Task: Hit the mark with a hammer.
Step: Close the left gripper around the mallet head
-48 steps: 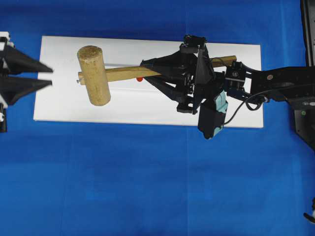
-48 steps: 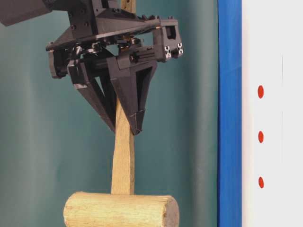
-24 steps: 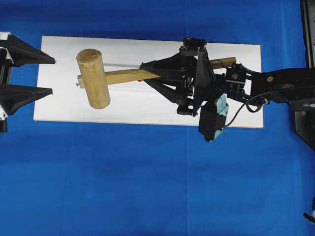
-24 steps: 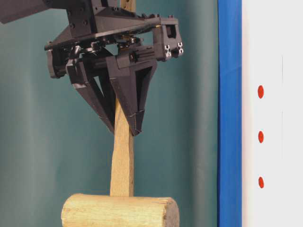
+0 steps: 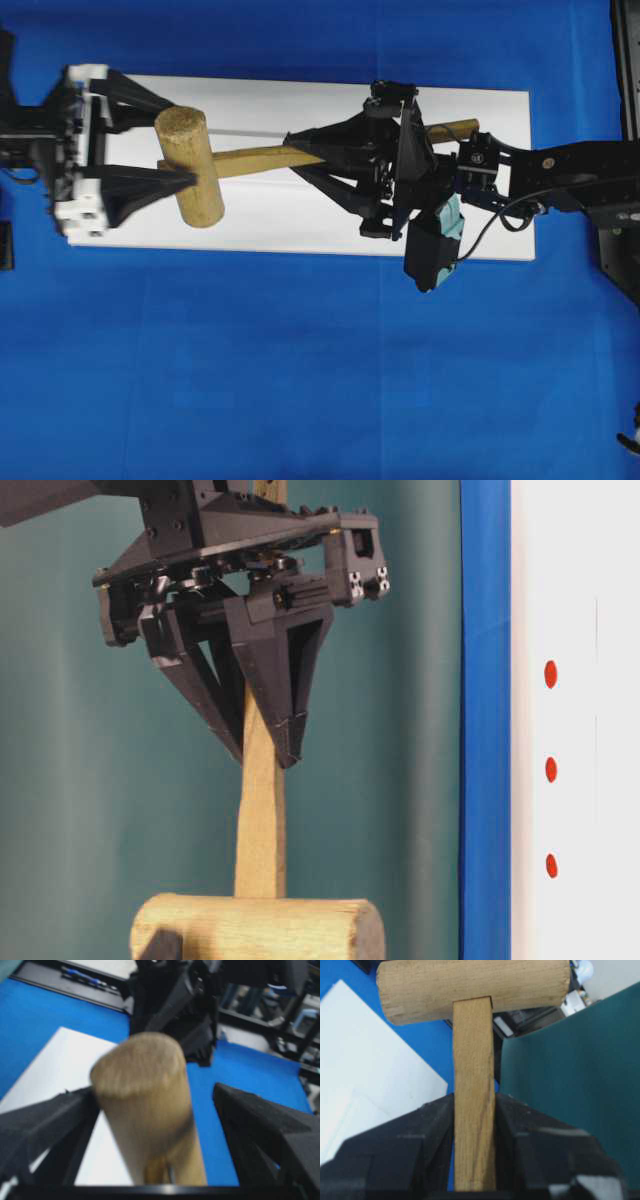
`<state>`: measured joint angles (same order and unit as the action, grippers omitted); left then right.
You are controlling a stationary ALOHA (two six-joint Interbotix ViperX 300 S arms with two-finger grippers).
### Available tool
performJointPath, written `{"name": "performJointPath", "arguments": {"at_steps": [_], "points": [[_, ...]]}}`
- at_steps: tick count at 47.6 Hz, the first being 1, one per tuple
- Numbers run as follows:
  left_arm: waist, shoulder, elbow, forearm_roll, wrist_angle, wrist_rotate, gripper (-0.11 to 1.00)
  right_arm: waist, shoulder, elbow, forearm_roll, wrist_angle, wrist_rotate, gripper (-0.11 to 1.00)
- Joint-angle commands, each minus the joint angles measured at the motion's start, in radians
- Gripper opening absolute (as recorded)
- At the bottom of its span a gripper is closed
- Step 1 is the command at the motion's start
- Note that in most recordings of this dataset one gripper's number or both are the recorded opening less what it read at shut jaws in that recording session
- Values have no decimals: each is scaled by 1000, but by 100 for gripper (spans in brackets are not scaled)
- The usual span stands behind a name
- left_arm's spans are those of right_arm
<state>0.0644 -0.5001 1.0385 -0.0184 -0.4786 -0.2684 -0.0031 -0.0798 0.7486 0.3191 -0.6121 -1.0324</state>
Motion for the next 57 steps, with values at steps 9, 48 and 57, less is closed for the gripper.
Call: {"name": "performJointPath", "arguments": {"at_steps": [9, 48, 57], "points": [[2, 86, -89, -2, 20, -14, 93, -3, -35, -32, 0, -5, 3, 10], [11, 86, -89, 0, 63, -69, 44, -5, -49, -37, 3, 69, 9, 10], [11, 84, -89, 0, 63, -69, 44, -8, -58, -44, 21, 110, 9, 17]]}}
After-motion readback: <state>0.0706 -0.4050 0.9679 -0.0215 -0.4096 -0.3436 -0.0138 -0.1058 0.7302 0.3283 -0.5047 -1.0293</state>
